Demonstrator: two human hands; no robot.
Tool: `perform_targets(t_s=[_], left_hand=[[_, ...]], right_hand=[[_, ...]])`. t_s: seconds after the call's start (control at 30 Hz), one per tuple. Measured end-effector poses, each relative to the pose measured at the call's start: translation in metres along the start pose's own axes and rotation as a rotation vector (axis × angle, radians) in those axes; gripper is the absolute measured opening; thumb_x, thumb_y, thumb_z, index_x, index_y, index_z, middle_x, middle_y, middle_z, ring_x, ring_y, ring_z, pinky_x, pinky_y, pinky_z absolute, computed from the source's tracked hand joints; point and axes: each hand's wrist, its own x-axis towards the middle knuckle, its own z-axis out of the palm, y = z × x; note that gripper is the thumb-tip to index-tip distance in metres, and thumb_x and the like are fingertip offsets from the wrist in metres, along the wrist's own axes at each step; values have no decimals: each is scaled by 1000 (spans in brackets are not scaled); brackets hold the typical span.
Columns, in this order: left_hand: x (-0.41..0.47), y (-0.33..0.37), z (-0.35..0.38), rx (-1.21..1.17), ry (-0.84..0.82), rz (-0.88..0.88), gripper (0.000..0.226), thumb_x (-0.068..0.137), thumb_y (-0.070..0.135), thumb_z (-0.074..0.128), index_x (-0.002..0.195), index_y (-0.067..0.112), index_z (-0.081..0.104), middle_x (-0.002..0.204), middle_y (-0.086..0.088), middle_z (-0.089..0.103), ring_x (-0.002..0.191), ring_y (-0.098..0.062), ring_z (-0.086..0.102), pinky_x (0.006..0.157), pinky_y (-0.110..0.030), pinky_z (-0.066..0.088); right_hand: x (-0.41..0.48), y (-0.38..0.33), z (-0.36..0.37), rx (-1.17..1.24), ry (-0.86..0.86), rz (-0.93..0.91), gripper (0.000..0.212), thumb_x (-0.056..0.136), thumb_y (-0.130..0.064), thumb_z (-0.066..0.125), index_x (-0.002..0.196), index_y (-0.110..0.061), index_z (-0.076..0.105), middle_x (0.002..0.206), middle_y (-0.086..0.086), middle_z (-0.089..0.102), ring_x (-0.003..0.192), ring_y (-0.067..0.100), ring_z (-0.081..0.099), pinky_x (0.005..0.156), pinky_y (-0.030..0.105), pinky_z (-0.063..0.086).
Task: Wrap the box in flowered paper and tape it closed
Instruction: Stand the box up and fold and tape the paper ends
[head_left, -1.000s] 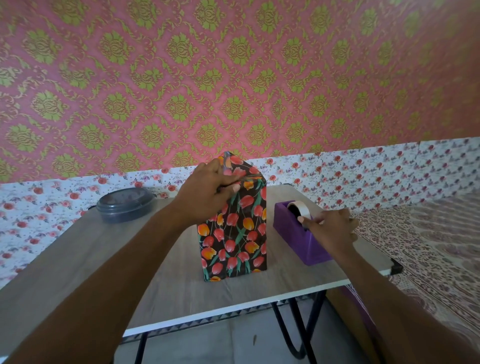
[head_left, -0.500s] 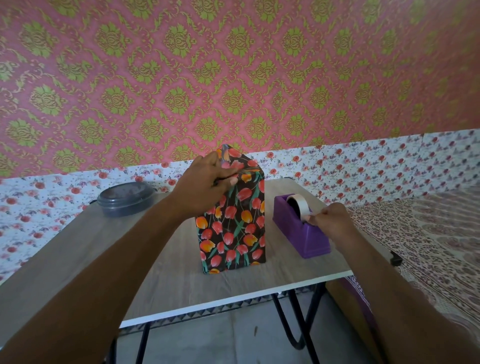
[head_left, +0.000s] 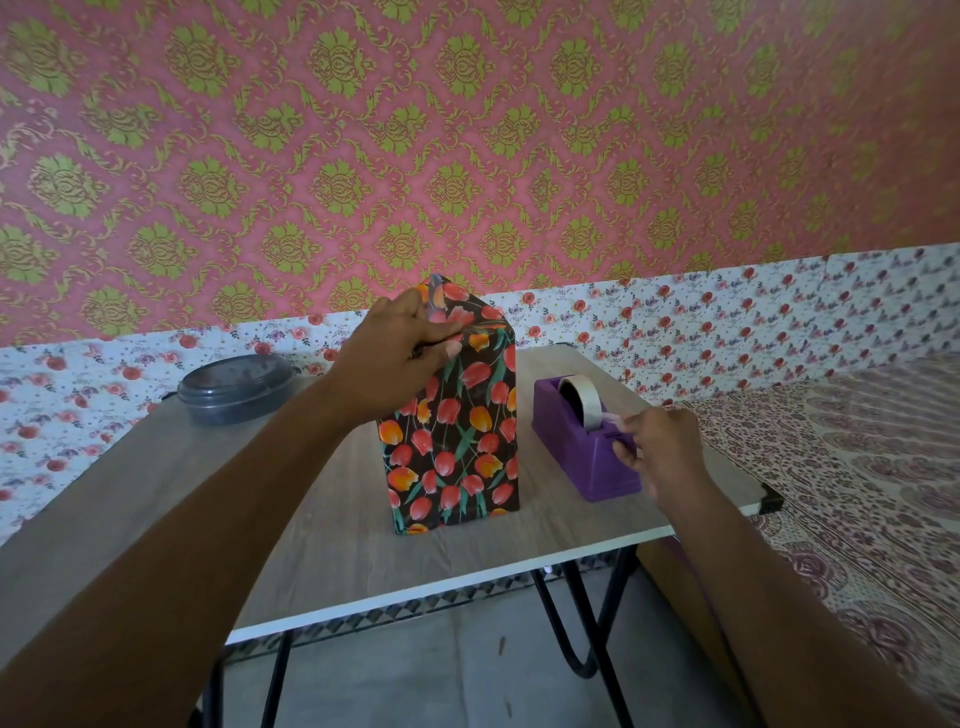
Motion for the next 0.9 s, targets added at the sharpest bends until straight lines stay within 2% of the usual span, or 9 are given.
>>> perform_targets(t_s=[0.1,0.23,0.37,0.43,0.53,0.63,0.73,0.8,0.9], left_hand=[[-1,1,-1,-4,-4,3,42,101,33,55,140,17,57,85,-1,37,87,-24,40,66,-31,26],[-2,3,-2,-12,-6,5,42,101,31,55,140,17,56,86,-1,37,87,-23,39,64,-30,25],[-2,1,-2,-25,-18,-11,42,101,33,54,141,19,57,83,4,33,87,-22,38,64,-29,24],[-3,2,-4,-31,-20,-5,42,102,32,55,142,21,56,83,5,33,87,-21,39,64,-30,24],[-4,4,-7,-89,4,4,36,103,28,54,138,22,60,85,4,41,85,-20,43,66,-28,31],[-7,-1,-12,-157,33,30,26,106,15,47,123,16,65,101,0,59,93,-18,54,74,-31,42],[-7,-4,-21,-204,7,-10,23,103,3,46,110,11,66,111,-4,67,107,-21,61,87,-36,51],[-6,-1,-24,-248,-8,-65,22,100,0,50,104,10,69,112,-3,69,111,-20,62,94,-34,51],[-3,2,-26,-261,31,-153,18,96,2,62,96,15,74,98,2,72,95,-8,66,80,-16,48]], right_hand=[[-4,18,0,-14,84,-15,14,89,6,60,76,-1,60,84,13,61,75,24,62,76,41,59],[-10,45,2,-57,151,-46,14,92,-5,65,79,-4,65,83,7,65,72,21,62,70,41,57],[-19,66,1,-119,209,-134,15,91,3,60,83,6,72,76,17,71,63,22,68,58,29,51],[-21,73,-2,-143,187,-195,15,91,-1,64,80,0,73,83,20,72,69,26,70,60,27,49],[-21,79,-2,-173,167,-257,19,92,-11,67,74,-18,71,105,21,67,84,30,69,68,29,52],[-30,79,1,-140,111,-340,8,92,-10,69,87,-14,73,110,17,66,96,25,66,73,24,50],[-42,64,10,-92,-25,-494,11,95,-3,66,91,-11,72,93,8,70,86,19,65,78,38,56],[-50,49,17,-91,-139,-571,16,96,1,63,90,-11,72,83,4,70,78,14,64,73,41,56],[-61,18,34,-96,-249,-688,17,97,4,62,90,-9,72,73,9,66,63,13,59,60,36,52]])
